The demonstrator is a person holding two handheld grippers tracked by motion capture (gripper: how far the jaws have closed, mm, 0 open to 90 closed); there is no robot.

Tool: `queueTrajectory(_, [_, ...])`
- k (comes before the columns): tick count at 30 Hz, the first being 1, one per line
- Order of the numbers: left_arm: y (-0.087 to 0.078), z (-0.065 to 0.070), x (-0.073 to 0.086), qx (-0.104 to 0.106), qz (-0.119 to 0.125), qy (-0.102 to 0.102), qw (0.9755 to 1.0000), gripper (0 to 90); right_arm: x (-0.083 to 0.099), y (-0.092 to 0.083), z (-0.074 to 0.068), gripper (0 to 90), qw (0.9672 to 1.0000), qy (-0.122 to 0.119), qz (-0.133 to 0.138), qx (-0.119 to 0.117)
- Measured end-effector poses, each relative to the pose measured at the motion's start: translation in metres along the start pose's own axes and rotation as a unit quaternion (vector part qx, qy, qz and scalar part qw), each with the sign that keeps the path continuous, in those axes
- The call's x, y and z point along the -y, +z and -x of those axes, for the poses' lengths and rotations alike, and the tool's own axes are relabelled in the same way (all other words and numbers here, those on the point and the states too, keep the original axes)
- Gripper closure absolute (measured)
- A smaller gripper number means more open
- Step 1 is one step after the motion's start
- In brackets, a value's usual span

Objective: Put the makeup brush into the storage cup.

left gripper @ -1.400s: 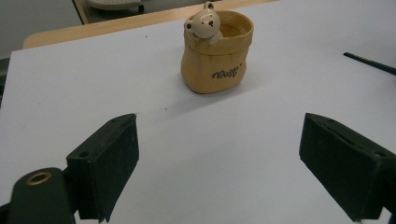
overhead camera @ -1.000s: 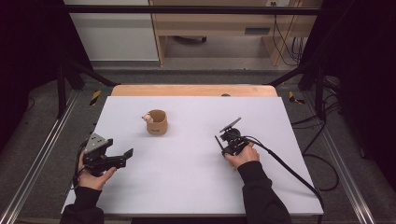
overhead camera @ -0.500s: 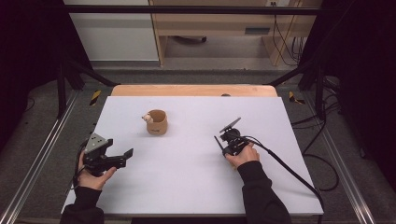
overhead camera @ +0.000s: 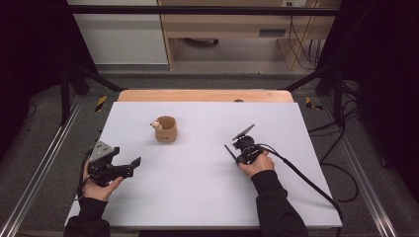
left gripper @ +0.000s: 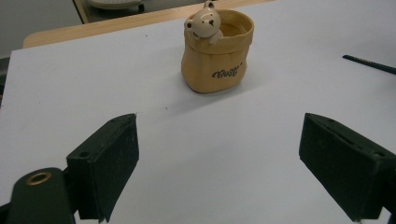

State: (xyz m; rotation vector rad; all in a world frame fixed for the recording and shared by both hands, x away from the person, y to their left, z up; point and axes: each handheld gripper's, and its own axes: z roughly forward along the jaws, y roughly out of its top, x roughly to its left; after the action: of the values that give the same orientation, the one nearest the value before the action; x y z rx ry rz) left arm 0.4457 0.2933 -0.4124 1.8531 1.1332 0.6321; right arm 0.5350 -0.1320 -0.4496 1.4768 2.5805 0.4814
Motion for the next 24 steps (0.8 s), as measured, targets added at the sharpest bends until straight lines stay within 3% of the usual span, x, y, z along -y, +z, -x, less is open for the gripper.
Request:
queueTrajectory(17, [0.0, 0.0, 0.0, 0.0, -0.001, 0.001, 1.0, 11.3, -0.001, -0.01, 0.004, 83.1, 1.0, 0.0, 0.003, -0.008])
queueTrajectory(24, [0.0, 0.001, 0.0, 0.002, -0.002, 0.005, 1.0, 11.3, 0.0, -0.017, 0.006, 83.0, 0.9998, -0.013, 0.01, -0.012])
